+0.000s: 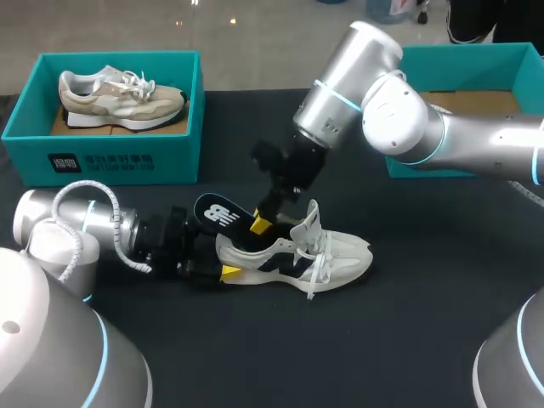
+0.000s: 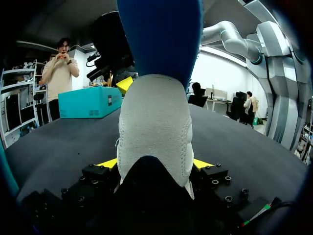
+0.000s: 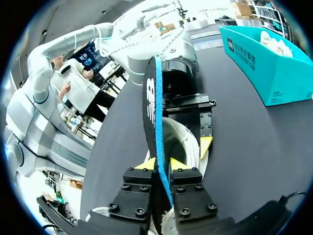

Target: Take the shoe out of the shoebox, open the shoe tongue, remove and reinsert the insole, then place the shoe into the shoebox

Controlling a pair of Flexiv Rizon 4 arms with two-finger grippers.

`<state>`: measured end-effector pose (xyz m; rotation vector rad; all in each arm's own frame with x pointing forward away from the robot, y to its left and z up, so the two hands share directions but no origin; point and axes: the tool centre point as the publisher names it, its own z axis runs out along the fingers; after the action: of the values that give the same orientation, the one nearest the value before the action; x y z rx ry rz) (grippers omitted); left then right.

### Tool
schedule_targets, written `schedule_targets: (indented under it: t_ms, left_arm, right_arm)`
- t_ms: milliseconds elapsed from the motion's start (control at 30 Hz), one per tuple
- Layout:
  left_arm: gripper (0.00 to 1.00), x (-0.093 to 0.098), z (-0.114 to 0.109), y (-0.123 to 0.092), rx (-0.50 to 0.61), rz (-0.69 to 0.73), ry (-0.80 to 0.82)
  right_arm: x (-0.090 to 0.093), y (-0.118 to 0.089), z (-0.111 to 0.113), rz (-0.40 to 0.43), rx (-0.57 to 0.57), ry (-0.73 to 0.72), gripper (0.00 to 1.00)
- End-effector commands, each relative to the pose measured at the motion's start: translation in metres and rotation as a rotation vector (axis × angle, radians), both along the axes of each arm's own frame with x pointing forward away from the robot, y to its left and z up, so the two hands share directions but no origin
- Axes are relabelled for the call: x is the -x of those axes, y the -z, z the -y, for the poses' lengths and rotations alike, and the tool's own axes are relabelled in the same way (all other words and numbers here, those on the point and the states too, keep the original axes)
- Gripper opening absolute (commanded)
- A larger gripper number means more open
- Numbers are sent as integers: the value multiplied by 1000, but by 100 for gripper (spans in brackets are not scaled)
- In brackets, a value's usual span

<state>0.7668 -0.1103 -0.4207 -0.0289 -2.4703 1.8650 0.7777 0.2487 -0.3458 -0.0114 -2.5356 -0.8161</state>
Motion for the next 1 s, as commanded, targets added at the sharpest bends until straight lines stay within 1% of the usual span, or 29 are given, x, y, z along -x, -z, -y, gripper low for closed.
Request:
schedule_targets:
  t_ms: [33, 200, 300, 667, 1000]
  left_arm:
    - [0, 0, 0, 3, -2, 0, 0]
    - [0, 0, 0, 3, -2, 0, 0]
    - [0, 0, 0, 3, -2, 0, 0]
    - [0, 0, 0, 3, -2, 0, 0]
    - [0, 0, 0, 3, -2, 0, 0]
  right_arm:
    - [1, -4, -1, -4, -19, 12, 0]
    - [0, -19, -4, -40, -83, 51, 0]
    - [-1, -30, -7, -47, -109, 74, 0]
    - [-16, -71, -16, -23, -192, 214, 0]
    - [-16, -71, -16, -23, -192, 214, 0]
